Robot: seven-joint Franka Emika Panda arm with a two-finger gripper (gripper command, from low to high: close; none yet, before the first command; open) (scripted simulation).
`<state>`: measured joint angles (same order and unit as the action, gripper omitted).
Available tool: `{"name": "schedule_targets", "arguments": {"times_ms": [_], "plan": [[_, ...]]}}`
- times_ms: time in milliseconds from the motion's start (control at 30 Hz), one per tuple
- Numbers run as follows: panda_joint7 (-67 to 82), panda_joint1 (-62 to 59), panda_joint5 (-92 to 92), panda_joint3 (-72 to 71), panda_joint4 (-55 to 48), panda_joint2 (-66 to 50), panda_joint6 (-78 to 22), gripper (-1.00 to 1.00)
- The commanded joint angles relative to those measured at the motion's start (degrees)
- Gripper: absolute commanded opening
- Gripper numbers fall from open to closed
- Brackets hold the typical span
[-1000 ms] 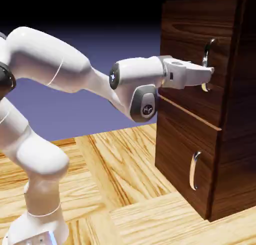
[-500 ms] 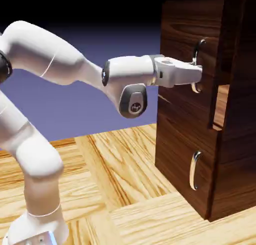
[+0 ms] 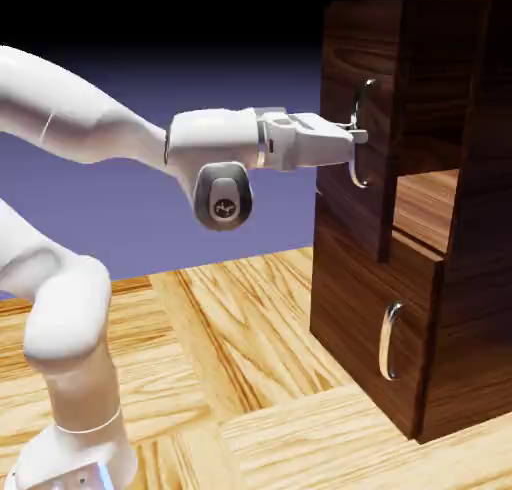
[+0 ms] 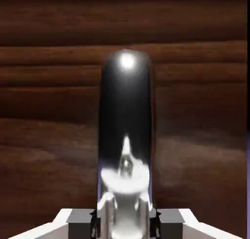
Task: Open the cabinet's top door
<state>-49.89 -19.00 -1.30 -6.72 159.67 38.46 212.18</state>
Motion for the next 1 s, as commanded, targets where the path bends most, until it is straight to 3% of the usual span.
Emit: {"name": "schedule_targets", "arguments": {"times_ms": [0, 367, 533, 967], "plan": [[-2.4, -1.8, -2.4, -0.7, -0.1, 0.2, 0.1, -1.00], [-29.8, -21.6, -27.5, -8.6, -1.6, 2.6, 2.1, -1.00], [-41.9, -30.3, -34.8, -13.2, -0.3, 9.5, 1.6, -1.00], [-50.4, -21.1, -33.6, -14.7, 8.4, 36.1, -24.6, -1.00]]}}
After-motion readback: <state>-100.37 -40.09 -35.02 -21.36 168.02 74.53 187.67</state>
